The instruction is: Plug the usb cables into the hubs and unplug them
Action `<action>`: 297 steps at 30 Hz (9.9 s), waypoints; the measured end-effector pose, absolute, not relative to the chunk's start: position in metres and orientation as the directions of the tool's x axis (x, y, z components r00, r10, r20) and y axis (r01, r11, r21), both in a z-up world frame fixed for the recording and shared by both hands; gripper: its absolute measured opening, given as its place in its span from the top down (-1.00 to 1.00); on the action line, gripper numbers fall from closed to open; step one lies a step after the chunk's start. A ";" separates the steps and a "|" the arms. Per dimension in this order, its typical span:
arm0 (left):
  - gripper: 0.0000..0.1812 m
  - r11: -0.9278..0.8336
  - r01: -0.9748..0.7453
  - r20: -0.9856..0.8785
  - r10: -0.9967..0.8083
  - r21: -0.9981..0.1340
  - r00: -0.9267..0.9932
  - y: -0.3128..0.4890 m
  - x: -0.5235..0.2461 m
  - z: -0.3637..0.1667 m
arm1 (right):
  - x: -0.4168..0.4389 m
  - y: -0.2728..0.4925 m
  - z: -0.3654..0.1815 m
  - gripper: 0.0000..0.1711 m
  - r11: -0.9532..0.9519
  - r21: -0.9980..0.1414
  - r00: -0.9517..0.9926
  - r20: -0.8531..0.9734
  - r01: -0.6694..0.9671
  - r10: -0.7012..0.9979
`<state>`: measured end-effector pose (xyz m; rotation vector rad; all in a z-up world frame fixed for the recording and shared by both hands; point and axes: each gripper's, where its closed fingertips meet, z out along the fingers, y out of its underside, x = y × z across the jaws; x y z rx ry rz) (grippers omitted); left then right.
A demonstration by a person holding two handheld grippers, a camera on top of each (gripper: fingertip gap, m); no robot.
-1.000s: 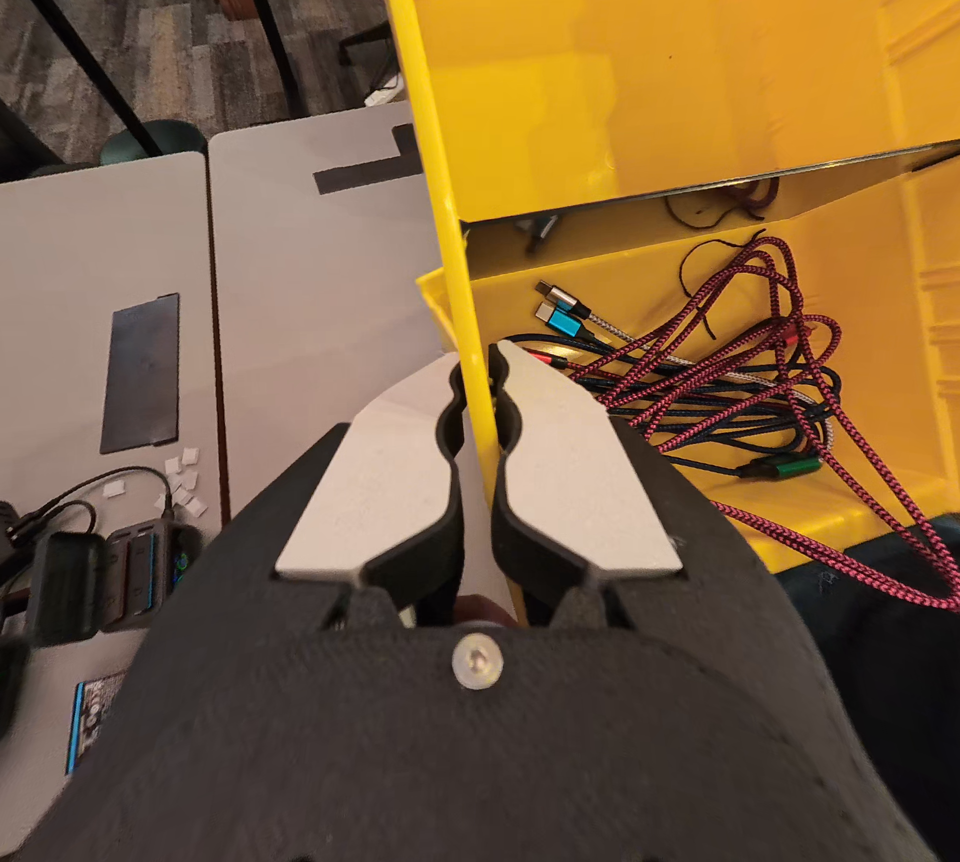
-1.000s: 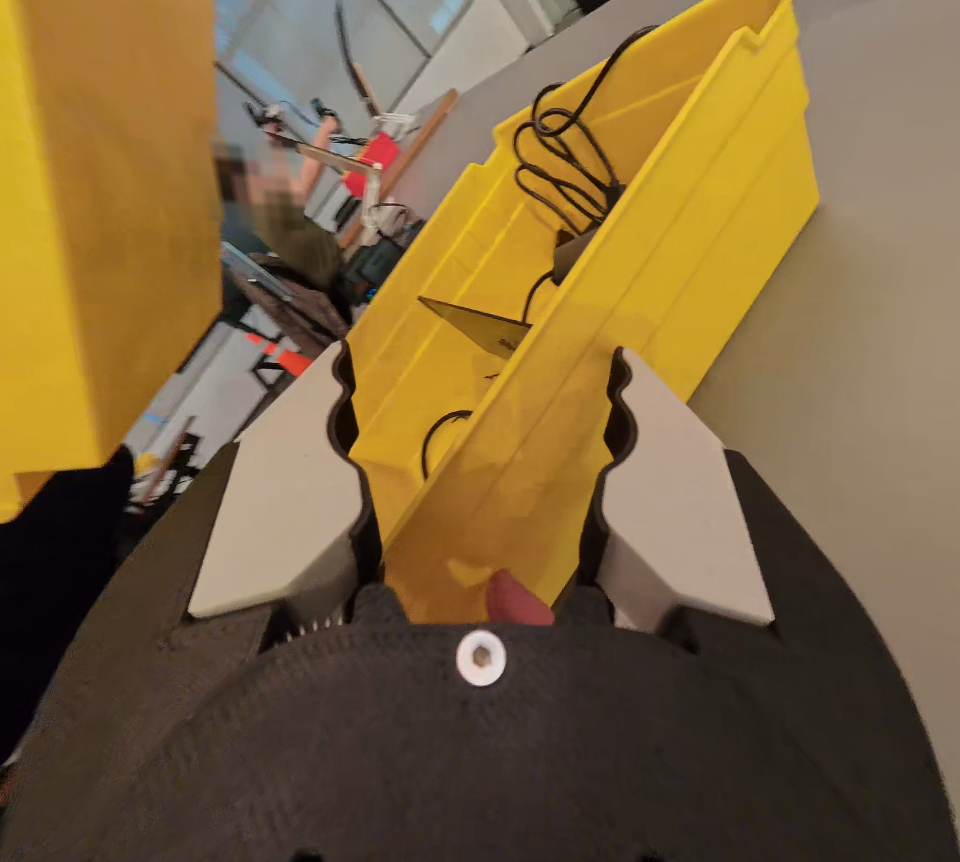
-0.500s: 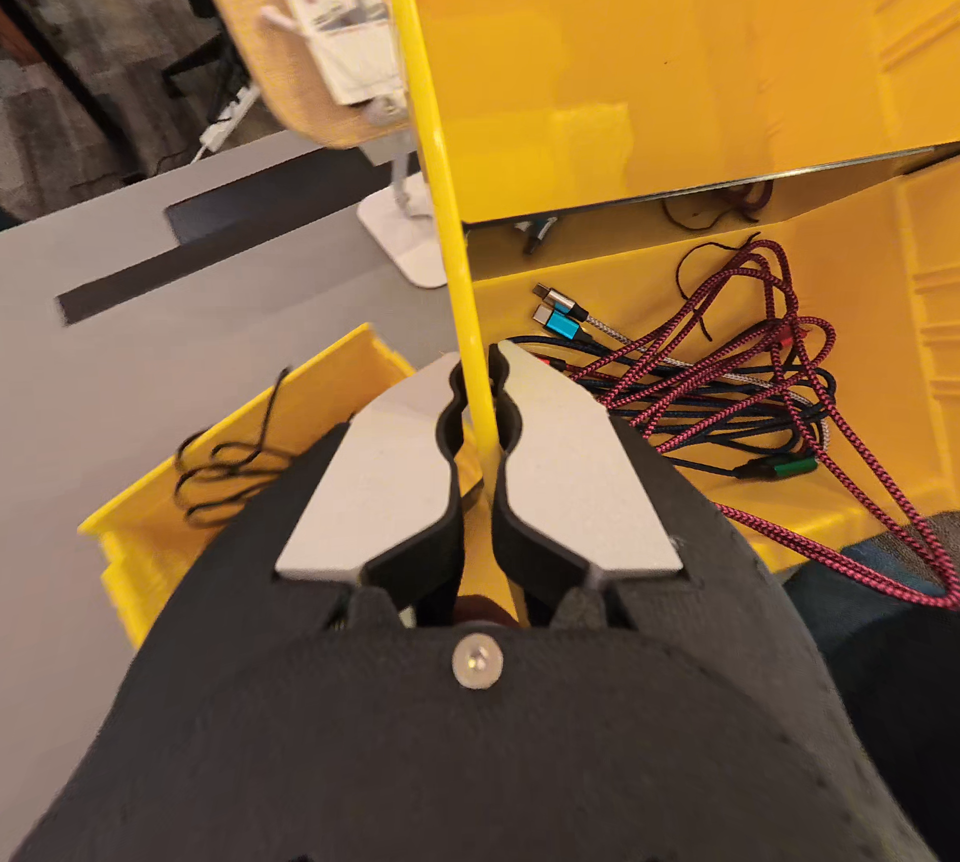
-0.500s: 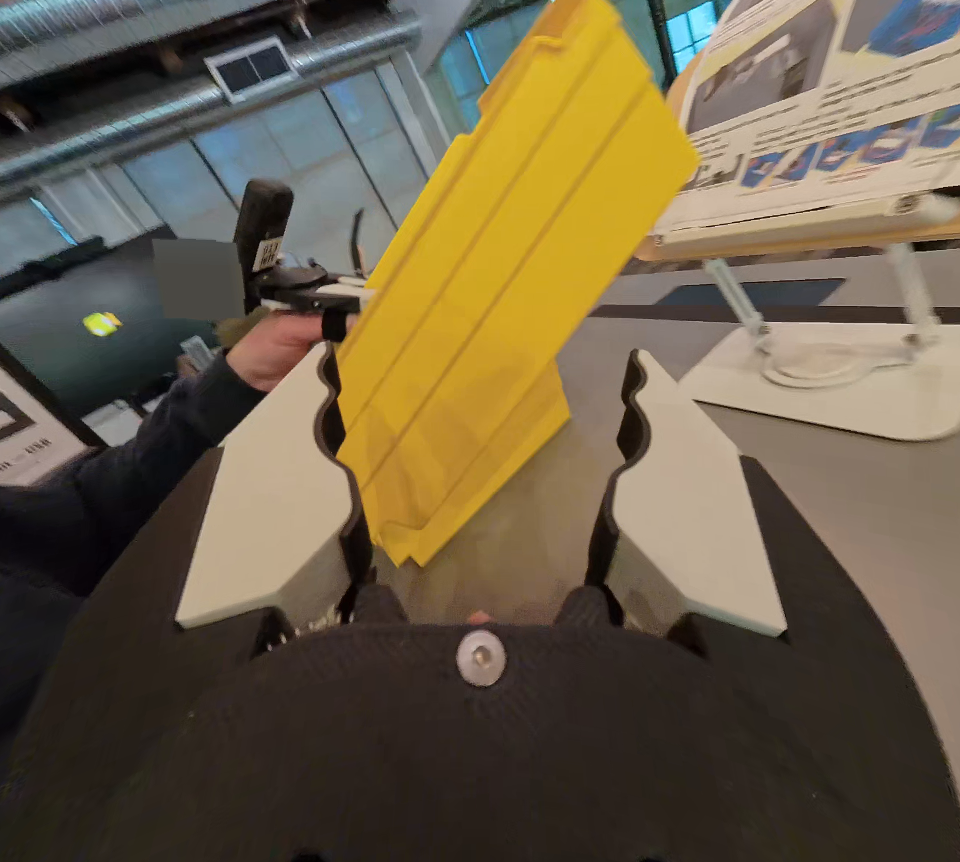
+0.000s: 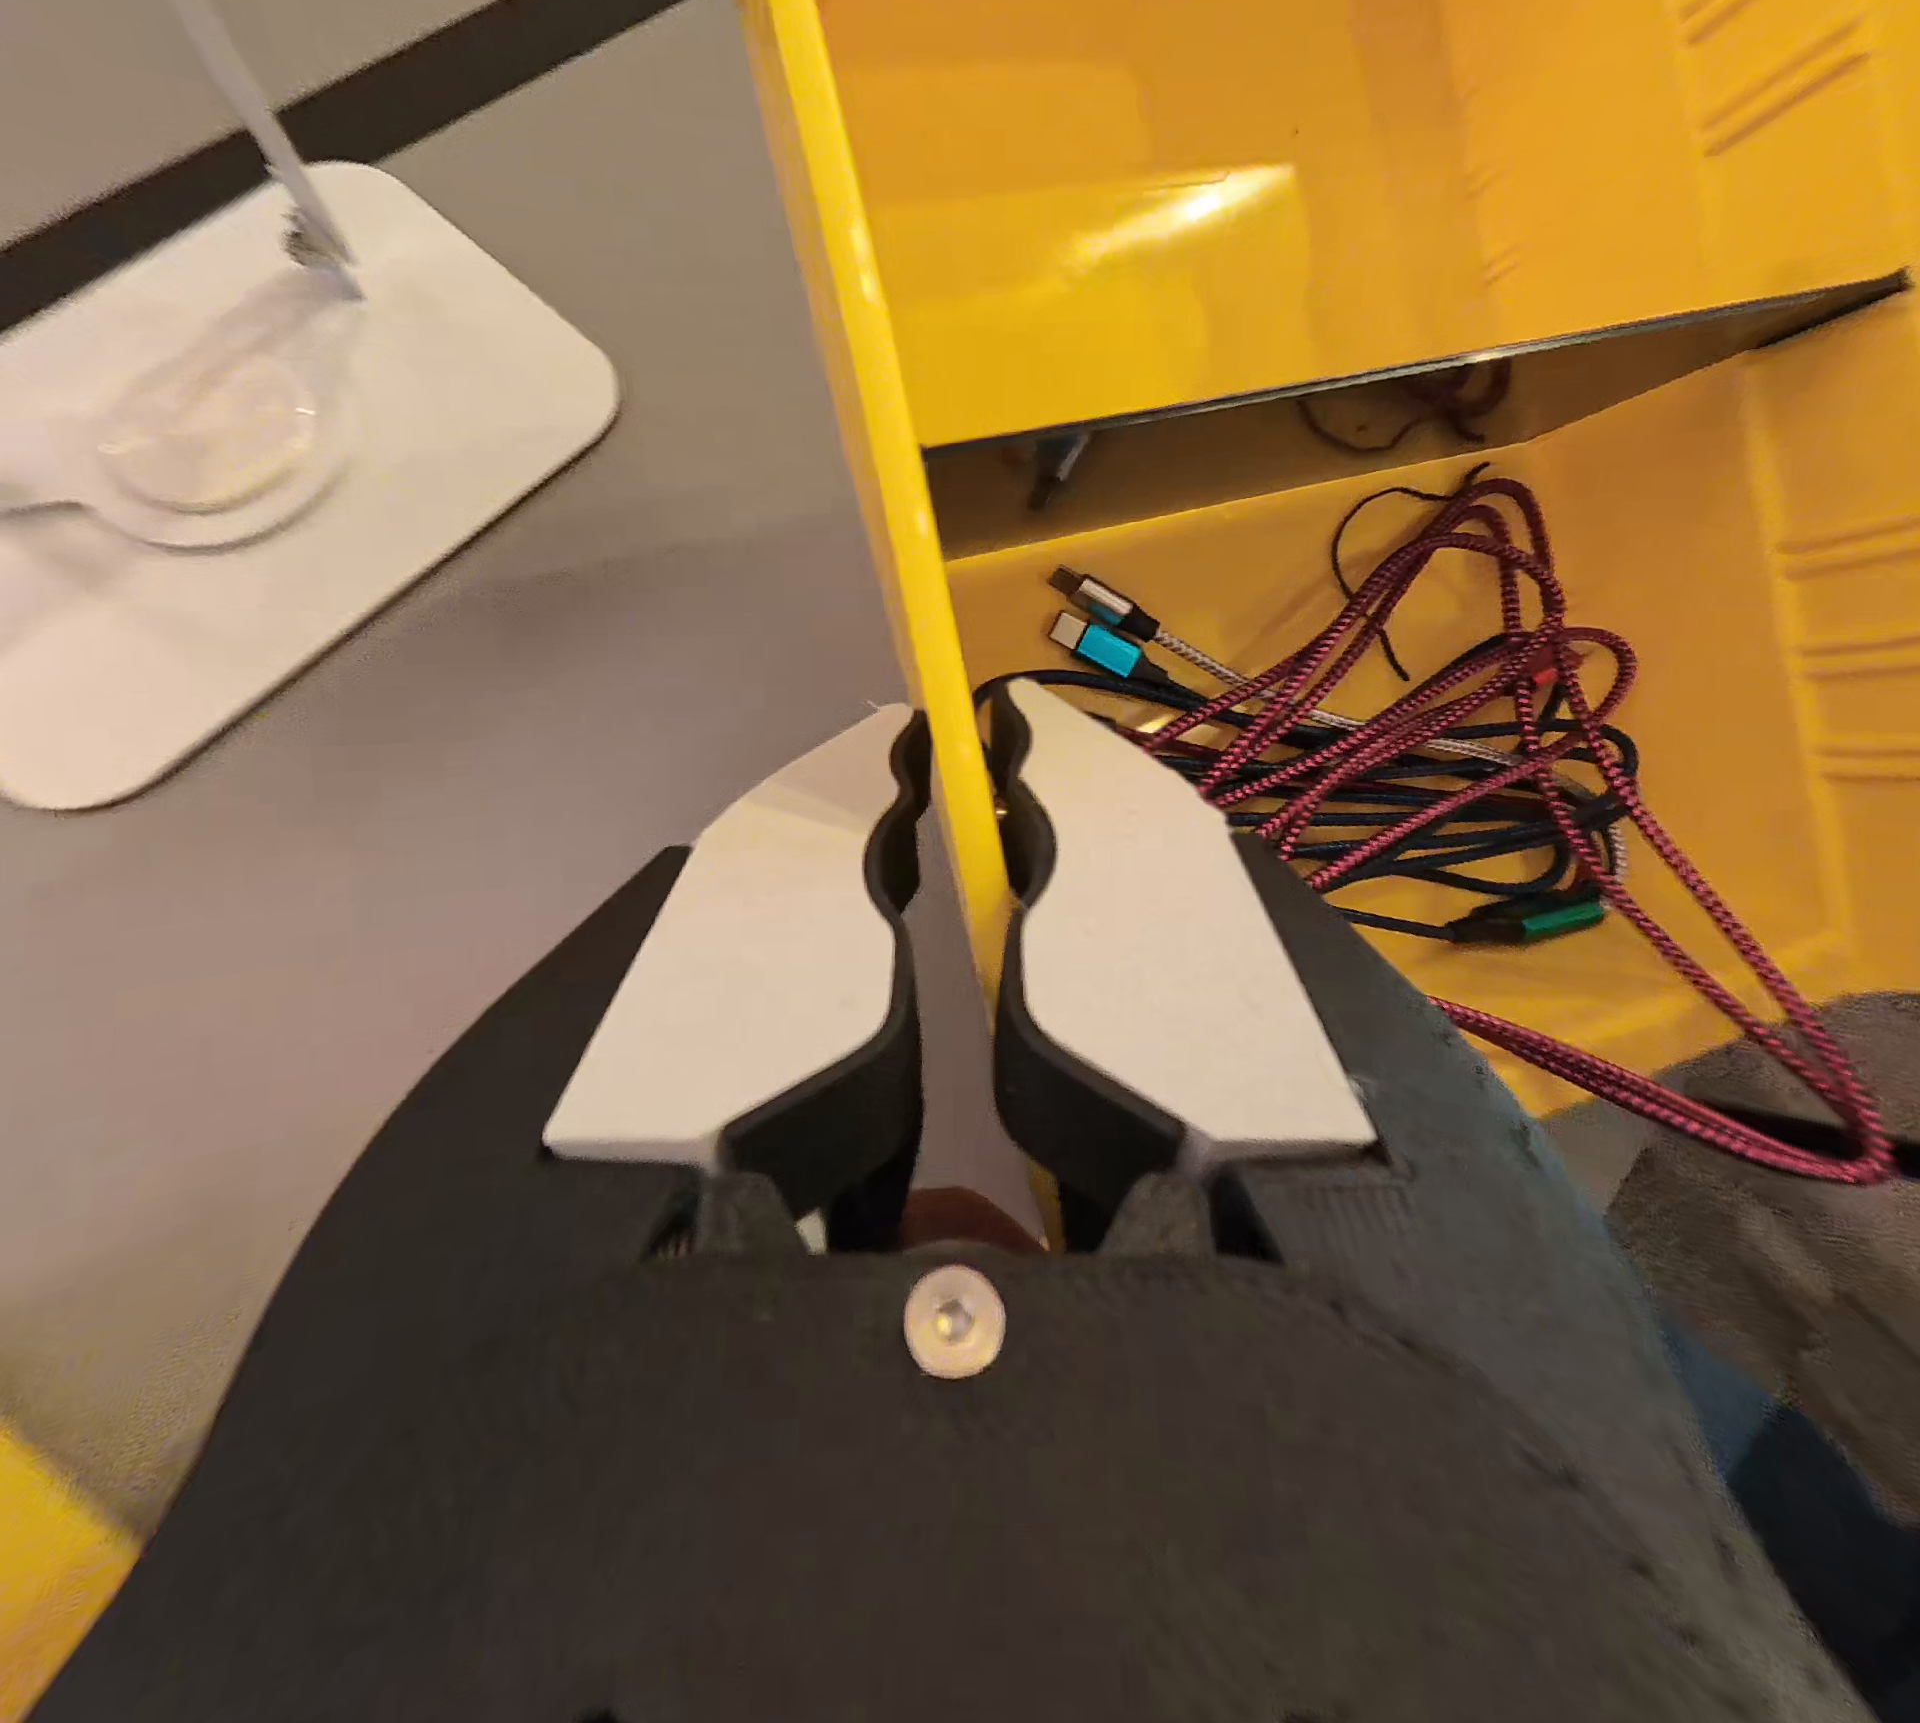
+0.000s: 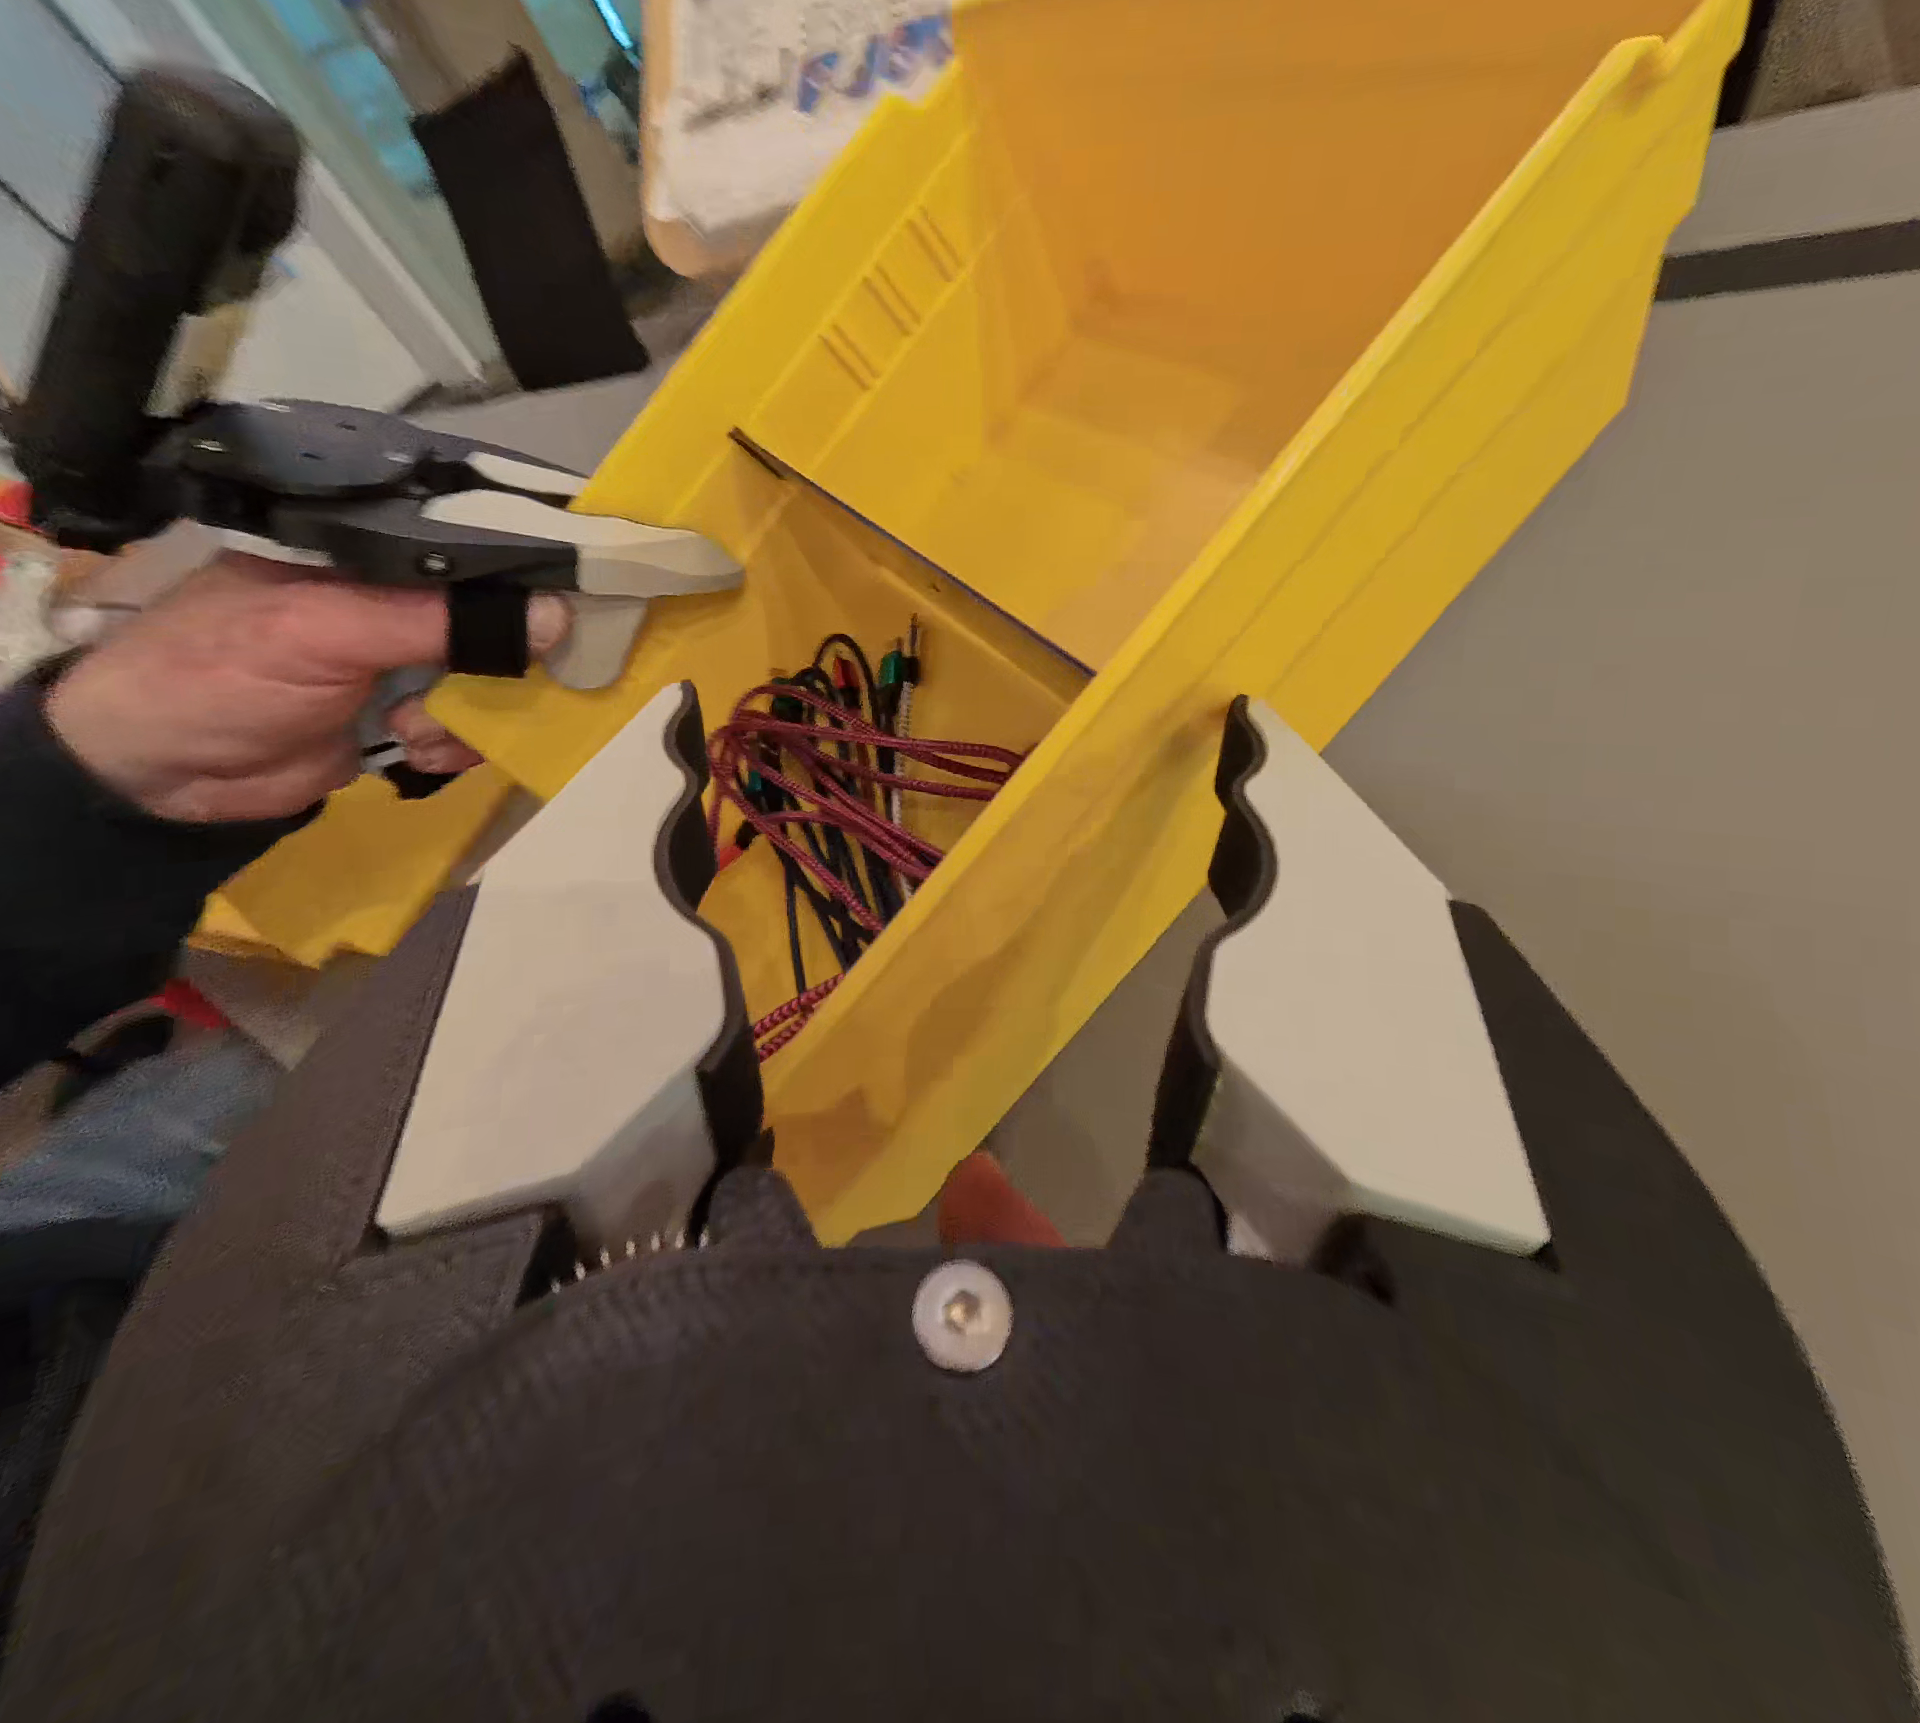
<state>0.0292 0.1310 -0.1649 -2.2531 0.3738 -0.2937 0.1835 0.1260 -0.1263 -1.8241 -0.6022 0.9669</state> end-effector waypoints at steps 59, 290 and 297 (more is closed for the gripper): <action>0.85 -0.885 0.105 -0.146 0.190 -0.454 0.971 -0.159 -0.364 -0.231 | 0.376 0.241 -0.227 0.74 -0.490 -0.607 0.724 0.219 0.626 0.654; 0.17 -0.021 -0.873 -0.692 -0.601 -0.487 0.400 0.034 -0.026 -0.123 | -0.023 0.045 -0.114 0.86 -0.281 -0.954 -0.276 -0.243 -0.108 0.930; 0.47 0.059 -0.857 -0.731 -0.554 -0.512 0.398 0.034 -0.018 -0.114 | -0.020 0.051 -0.107 0.85 -0.316 -0.940 -0.282 -0.271 -0.130 0.921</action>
